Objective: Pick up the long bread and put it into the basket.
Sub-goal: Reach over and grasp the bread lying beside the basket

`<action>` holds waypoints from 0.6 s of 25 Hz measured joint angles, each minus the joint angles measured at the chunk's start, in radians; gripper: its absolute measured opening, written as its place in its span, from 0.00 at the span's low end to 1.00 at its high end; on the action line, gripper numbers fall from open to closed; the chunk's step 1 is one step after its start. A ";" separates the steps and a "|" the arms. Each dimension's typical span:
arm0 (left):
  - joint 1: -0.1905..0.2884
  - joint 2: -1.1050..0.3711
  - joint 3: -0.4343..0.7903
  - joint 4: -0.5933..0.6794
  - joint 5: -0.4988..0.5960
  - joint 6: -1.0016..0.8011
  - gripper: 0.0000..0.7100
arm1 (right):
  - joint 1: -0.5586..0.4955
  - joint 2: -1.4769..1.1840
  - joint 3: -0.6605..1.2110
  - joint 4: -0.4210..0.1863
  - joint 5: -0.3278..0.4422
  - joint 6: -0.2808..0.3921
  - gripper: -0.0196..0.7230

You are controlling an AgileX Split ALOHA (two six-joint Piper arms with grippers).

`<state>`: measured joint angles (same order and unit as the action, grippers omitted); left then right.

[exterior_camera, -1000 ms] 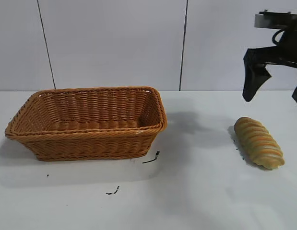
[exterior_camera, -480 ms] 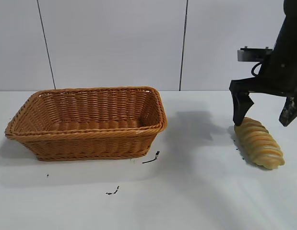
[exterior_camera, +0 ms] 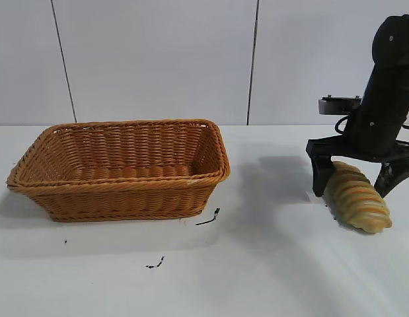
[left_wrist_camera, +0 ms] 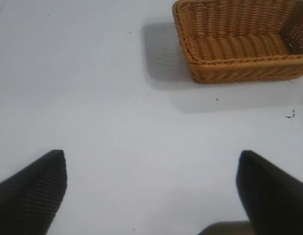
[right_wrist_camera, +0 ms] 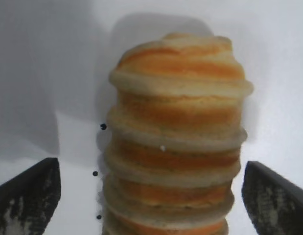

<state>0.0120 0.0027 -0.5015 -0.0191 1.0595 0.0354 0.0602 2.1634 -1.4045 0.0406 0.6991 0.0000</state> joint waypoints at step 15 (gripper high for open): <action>0.000 0.000 0.000 0.000 0.000 0.000 0.98 | -0.001 -0.004 0.000 -0.067 0.053 0.000 0.25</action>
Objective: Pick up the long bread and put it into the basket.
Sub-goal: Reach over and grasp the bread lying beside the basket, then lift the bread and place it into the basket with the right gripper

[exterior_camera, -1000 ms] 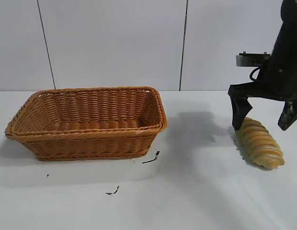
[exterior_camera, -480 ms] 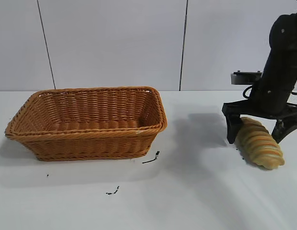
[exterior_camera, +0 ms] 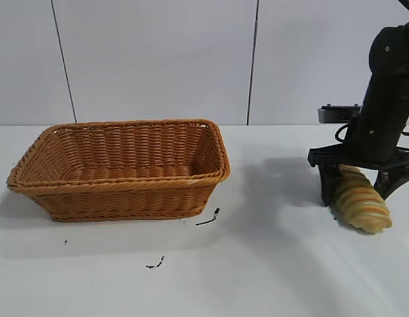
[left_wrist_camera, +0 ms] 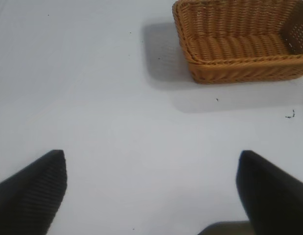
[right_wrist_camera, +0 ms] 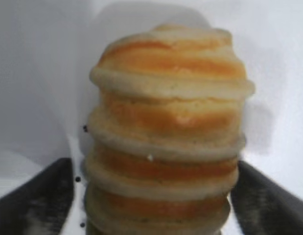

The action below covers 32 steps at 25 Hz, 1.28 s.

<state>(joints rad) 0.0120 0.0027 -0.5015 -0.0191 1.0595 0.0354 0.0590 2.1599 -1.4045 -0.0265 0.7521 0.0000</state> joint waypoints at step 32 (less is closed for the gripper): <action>0.000 0.000 0.000 0.000 0.000 0.000 0.98 | 0.333 -0.140 -0.600 0.041 0.311 -0.249 0.20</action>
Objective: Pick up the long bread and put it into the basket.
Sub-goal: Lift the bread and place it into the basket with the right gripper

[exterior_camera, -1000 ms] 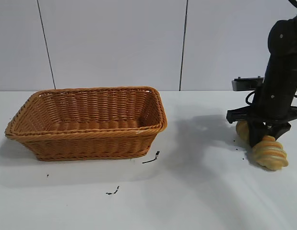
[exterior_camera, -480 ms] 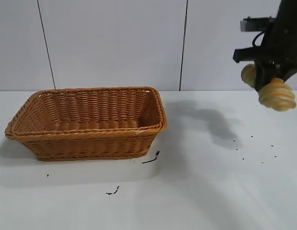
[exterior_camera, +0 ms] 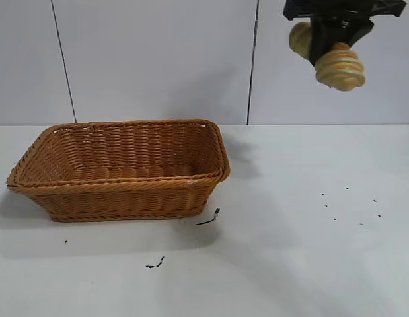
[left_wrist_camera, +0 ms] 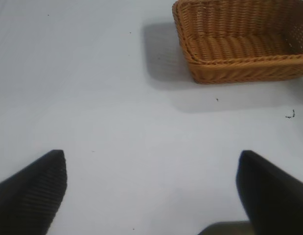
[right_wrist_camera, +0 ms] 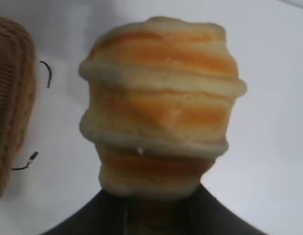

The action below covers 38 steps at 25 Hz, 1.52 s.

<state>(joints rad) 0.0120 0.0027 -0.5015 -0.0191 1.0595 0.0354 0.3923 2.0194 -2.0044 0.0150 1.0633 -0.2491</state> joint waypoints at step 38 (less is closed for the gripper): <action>0.000 0.000 0.000 0.000 0.000 0.000 0.98 | 0.268 0.356 -0.001 0.115 -0.409 -0.624 0.79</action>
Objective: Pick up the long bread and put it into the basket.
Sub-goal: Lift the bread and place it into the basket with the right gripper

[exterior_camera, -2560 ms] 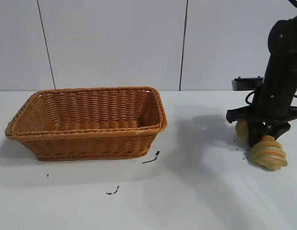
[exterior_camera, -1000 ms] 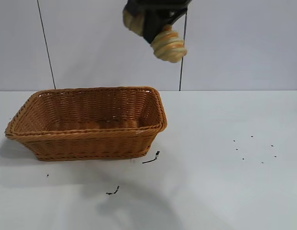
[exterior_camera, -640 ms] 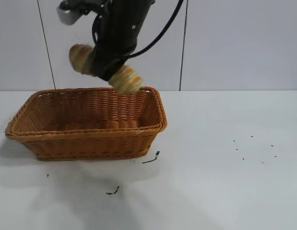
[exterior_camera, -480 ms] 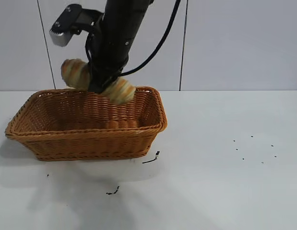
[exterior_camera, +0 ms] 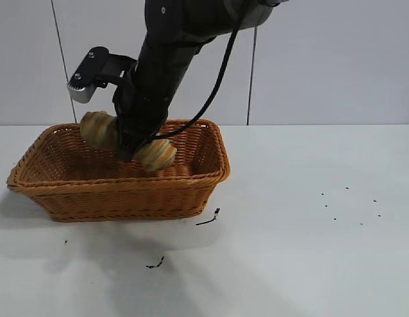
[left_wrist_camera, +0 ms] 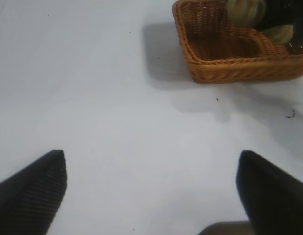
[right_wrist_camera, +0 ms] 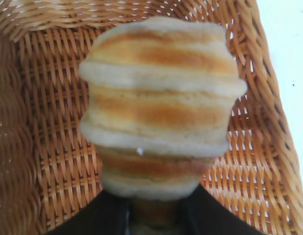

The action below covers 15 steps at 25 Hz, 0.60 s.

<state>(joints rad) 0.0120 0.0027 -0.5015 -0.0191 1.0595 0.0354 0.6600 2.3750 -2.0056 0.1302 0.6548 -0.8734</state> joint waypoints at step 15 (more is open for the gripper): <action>0.000 0.000 0.000 0.000 0.000 0.000 0.98 | -0.009 -0.079 0.000 0.036 0.024 0.033 0.95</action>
<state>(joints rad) 0.0120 0.0027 -0.5015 -0.0191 1.0595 0.0354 0.6514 2.2960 -2.0056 0.1658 0.6785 -0.8403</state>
